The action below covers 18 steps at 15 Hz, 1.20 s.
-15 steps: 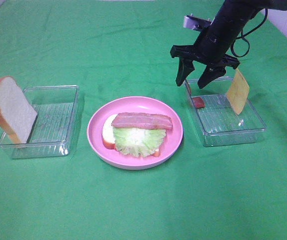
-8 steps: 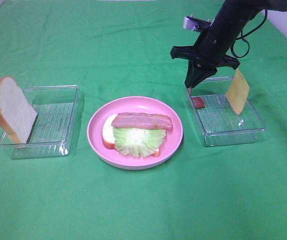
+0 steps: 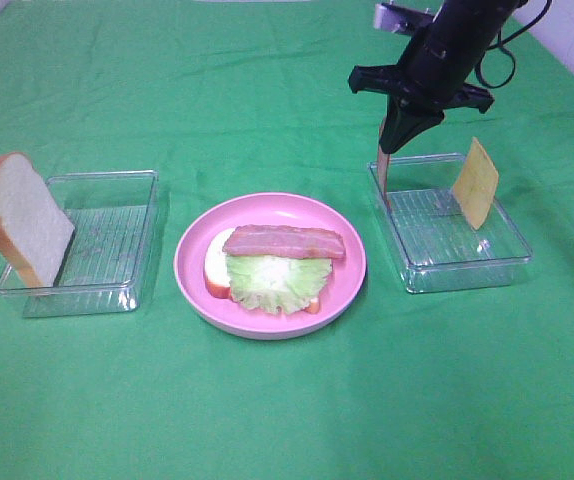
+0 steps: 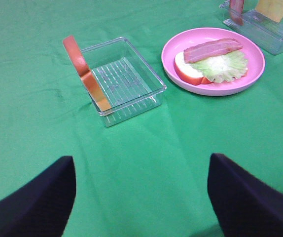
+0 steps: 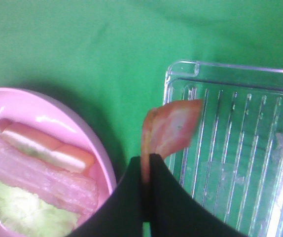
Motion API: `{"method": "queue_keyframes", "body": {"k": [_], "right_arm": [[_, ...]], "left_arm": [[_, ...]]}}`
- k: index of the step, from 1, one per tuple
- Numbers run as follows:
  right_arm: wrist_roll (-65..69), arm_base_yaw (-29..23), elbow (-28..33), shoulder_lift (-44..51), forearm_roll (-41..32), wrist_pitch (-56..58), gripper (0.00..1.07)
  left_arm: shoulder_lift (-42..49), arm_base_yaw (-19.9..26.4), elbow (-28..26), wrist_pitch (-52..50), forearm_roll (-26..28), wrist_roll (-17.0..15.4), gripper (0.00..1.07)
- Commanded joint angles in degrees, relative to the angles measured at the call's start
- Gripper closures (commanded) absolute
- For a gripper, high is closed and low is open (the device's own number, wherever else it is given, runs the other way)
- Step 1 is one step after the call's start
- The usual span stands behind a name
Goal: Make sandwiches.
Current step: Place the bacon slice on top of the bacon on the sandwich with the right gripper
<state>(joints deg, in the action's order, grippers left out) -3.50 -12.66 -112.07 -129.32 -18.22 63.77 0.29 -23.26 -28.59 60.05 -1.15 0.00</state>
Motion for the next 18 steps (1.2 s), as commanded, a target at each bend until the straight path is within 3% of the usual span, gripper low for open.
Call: {"method": "queue_keyframes", "body": {"k": [1, 6, 8, 11, 14, 18], "right_arm": [[-3.3, -0.1, -0.2, 4.4, 0.1, 4.1, 1.07], [-5.3, -0.1, 0.3, 10.3, -1.9, 10.1, 1.07], [-5.3, -0.1, 5.4, 13.4, -3.4, 9.9, 1.07], [-5.6, -2.1, 18.0, 18.7, -3.2, 3.6, 1.07], [-5.0, -6.8, 24.8, 20.9, -5.9, -1.7, 1.07], [-5.0, -13.0, 28.4, 19.7, -13.0, -12.2, 1.07]], "left_arm": [[1.2, -0.3, 0.1, -0.2, -0.3, 0.0, 0.36], [1.2, -0.3, 0.1, -0.2, -0.3, 0.0, 0.36], [1.2, -0.3, 0.1, -0.2, -0.3, 0.0, 0.36], [1.2, -0.3, 0.1, -0.2, -0.3, 0.0, 0.36], [1.2, -0.3, 0.1, -0.2, -0.3, 0.0, 0.36], [1.2, -0.3, 0.1, -0.2, -0.3, 0.0, 0.36]]}}
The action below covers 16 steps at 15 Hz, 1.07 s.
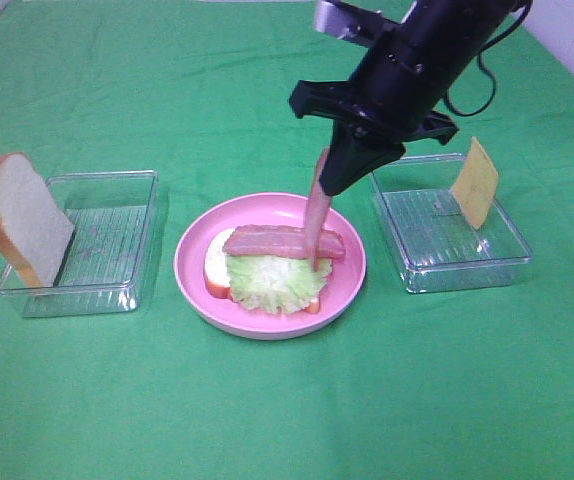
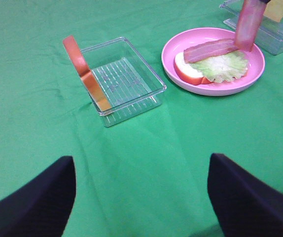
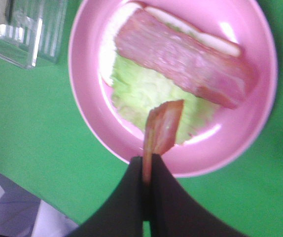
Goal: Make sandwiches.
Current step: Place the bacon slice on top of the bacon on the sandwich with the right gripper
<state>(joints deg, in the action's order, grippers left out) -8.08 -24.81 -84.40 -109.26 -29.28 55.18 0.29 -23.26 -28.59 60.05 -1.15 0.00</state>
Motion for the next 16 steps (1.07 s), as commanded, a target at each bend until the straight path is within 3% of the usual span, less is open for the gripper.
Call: {"method": "queue_keyframes", "body": {"k": [1, 7, 12, 16], "right_arm": [[-0.6, -1.9, 0.9, -2.1, -6.6, -6.5, 1.07], [-18.4, -1.9, 0.9, -11.9, -35.4, -8.1, 1.07], [-17.2, -1.8, 0.2, -12.5, -32.5, -5.3, 1.07], [-17.4, -1.8, -3.7, -12.1, -35.4, -0.1, 1.07]], "left_arm": [[1.2, -0.3, 0.1, -0.2, -0.3, 0.0, 0.36], [1.2, -0.3, 0.1, -0.2, -0.3, 0.0, 0.36], [1.2, -0.3, 0.1, -0.2, -0.3, 0.0, 0.36], [1.2, -0.3, 0.1, -0.2, -0.3, 0.0, 0.36]]}}
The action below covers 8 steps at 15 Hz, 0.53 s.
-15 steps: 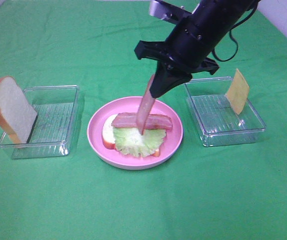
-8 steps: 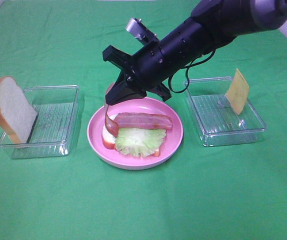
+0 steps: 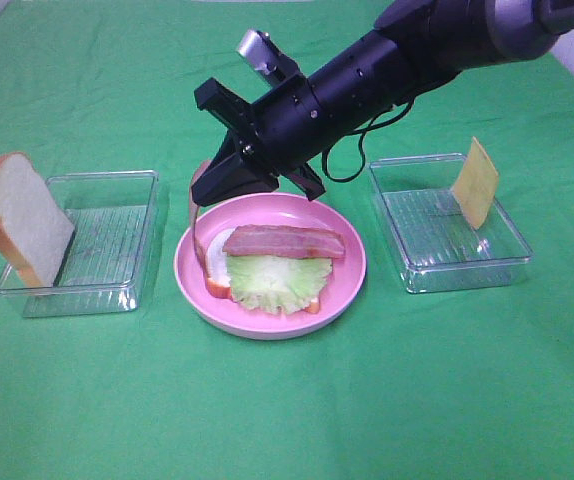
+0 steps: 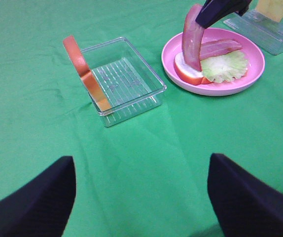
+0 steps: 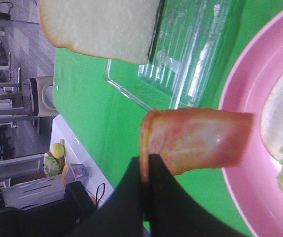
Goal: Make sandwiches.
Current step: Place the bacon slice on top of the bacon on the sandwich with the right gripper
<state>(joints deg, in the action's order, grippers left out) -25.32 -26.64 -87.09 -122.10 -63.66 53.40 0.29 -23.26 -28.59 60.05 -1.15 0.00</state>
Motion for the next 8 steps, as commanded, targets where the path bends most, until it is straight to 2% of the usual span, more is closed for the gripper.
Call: {"method": "queue_keyframes", "body": {"k": [1, 4, 8], "right_arm": [[-0.1, 0.0, -1.1, 0.7, -1.1, 1.7, 1.07], [0.8, 0.0, -1.1, 0.7, 3.4, 0.1, 1.07], [7.4, 0.0, -1.1, 0.7, 15.2, -2.1, 1.07]], "left_arm": [[1.2, -0.3, 0.1, -0.2, -0.3, 0.0, 0.36], [1.2, -0.3, 0.1, -0.2, -0.3, 0.0, 0.36], [1.2, -0.3, 0.1, -0.2, -0.3, 0.0, 0.36]]}}
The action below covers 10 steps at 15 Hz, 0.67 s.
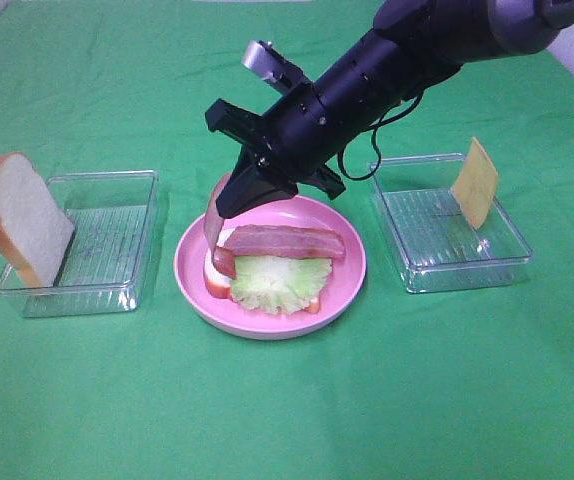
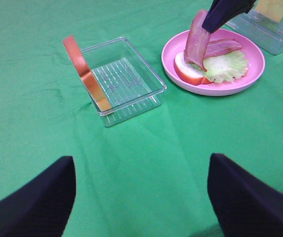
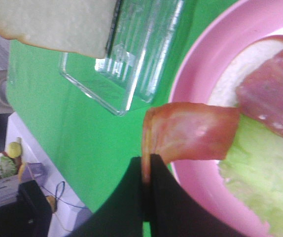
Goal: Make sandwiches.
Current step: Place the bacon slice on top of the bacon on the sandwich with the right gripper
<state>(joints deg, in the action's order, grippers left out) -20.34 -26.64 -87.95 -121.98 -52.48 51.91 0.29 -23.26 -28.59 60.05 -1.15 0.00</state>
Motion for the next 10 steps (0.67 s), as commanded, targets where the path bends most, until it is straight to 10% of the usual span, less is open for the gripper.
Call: {"method": "queue_keyframes", "body": {"k": [1, 10], "right_arm": [[4.2, 0.0, -0.3, 0.6, 6.8, -1.0, 1.07], [16.6, 0.0, -0.3, 1.2, 26.5, -1.6, 1.07]], "left_arm": [[1.2, -0.3, 0.1, -0.2, -0.3, 0.0, 0.36], [1.2, -0.3, 0.1, -0.2, -0.3, 0.0, 0.36]]}}
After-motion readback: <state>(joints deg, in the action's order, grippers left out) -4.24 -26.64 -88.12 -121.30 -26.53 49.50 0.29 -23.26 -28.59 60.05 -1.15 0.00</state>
